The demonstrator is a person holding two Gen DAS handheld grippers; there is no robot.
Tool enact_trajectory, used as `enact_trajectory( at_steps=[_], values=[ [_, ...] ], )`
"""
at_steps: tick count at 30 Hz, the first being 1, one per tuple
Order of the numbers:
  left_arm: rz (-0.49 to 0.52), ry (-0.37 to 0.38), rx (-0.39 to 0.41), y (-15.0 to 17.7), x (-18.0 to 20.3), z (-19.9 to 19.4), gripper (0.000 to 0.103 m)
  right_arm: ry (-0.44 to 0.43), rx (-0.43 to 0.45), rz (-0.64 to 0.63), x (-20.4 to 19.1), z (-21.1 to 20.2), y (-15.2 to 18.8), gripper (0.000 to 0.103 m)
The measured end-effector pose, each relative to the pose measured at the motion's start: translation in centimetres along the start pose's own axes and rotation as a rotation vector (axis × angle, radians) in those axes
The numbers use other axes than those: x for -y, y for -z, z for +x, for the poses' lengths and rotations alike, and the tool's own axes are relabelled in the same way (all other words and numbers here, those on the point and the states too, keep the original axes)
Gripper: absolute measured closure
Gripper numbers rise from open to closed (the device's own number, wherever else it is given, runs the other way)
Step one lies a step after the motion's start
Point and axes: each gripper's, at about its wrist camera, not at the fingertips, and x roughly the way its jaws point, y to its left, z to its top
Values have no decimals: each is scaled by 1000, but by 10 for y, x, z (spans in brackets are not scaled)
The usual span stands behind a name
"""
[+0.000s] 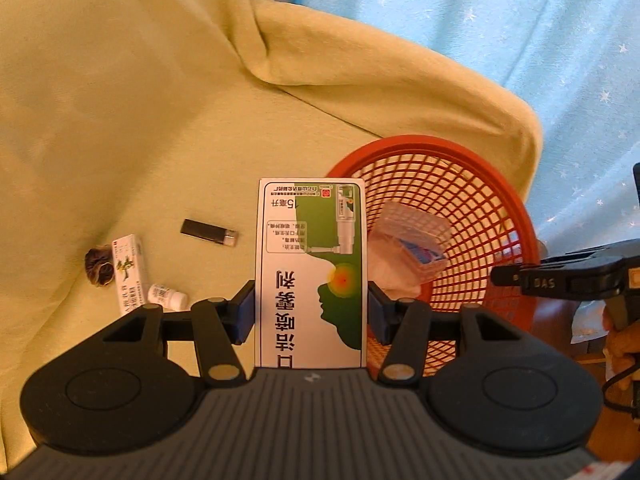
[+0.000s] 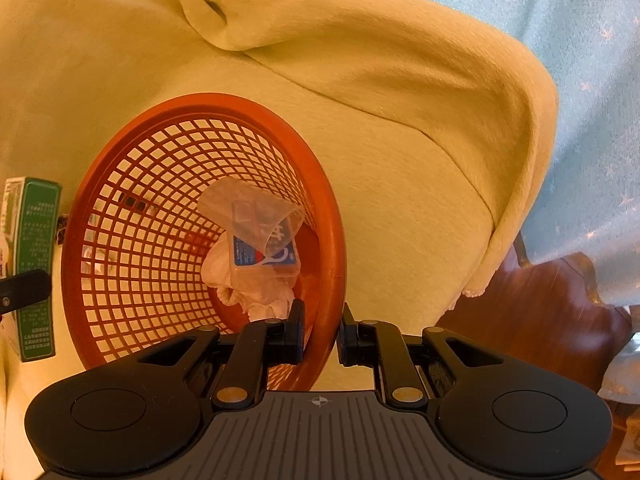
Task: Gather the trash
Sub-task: 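Carry the medicine box over the basket and release it with the left gripper, then move the open left gripper to the white pill bottle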
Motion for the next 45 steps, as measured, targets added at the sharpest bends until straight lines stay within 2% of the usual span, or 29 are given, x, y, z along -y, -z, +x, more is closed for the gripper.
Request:
enact_trajectory(
  at_steps=[10,23,29,33,39,45],
  values=[
    [22,19,-30,0,23,9,53,39,11,-74,-6,4,0,91],
    [23,19,-49,3,25,16,53,44,18,-78,-6,5,-1,91],
    [31,29,-35,-1,28,18,52,46,22,-82,-10,3,1,91],
    [48,30,-6,-4,30,15,47,46,23,-83,-11,2,1,91],
    [37,23,5,-7,22,9,46,48,25,-86,-16,-1,0,91],
    [21,-18,3,-1,0,3,46,55,27,-75,-16,-1,1,91]
  ],
)
